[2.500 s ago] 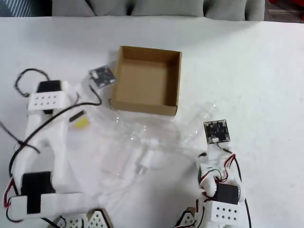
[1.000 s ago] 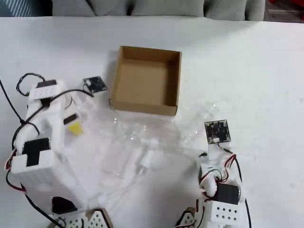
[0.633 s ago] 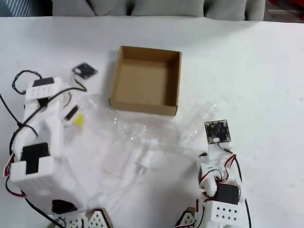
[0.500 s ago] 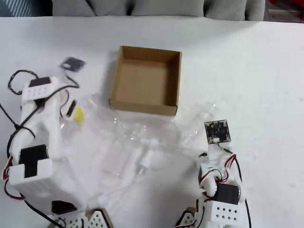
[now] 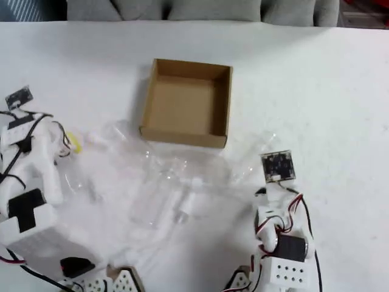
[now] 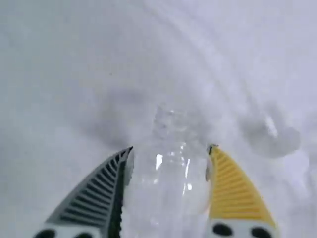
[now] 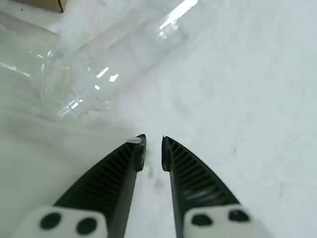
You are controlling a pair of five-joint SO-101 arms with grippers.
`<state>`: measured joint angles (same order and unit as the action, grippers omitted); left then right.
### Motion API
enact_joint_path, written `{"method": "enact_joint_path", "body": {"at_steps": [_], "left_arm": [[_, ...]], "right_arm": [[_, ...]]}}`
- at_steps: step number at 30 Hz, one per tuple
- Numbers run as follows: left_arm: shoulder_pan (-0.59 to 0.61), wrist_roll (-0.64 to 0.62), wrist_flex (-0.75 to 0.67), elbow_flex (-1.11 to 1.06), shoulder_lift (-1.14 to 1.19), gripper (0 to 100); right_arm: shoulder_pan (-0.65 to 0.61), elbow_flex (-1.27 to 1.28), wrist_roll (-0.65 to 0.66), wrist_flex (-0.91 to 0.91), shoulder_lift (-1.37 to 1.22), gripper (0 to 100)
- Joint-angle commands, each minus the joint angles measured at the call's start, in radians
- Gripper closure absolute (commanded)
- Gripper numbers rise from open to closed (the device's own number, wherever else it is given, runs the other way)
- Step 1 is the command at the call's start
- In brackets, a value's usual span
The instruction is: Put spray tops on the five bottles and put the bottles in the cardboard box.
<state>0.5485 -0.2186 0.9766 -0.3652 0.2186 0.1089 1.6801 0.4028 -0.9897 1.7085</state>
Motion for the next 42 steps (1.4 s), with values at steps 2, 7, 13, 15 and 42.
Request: {"method": "enact_joint_path", "body": {"at_steps": [2, 7, 13, 15, 42], "left_arm": [[0.016, -0.015, -0.064, 0.005, -0.073, 91], [0.019, -0.017, -0.064, 0.011, -0.067, 91], [0.03, -0.015, -0.1, 0.003, -0.067, 91], [0.028, -0.014, -0.1, 0.002, -0.065, 91], [0.022, -0.012, -0.1, 0.002, -0.064, 91]], "right_arm": [[-0.068, -0.071, 0.195, 0.064, -0.015, 96.4], [-0.232, -0.222, 0.199, -0.016, -0.019, 96.7], [-0.352, -0.324, 0.199, -0.064, -0.019, 96.7], [-0.38, -0.35, 0.198, -0.087, -0.031, 96.7], [-0.094, -1.092, -0.304, -0.458, -1.035, 94.2]]}}
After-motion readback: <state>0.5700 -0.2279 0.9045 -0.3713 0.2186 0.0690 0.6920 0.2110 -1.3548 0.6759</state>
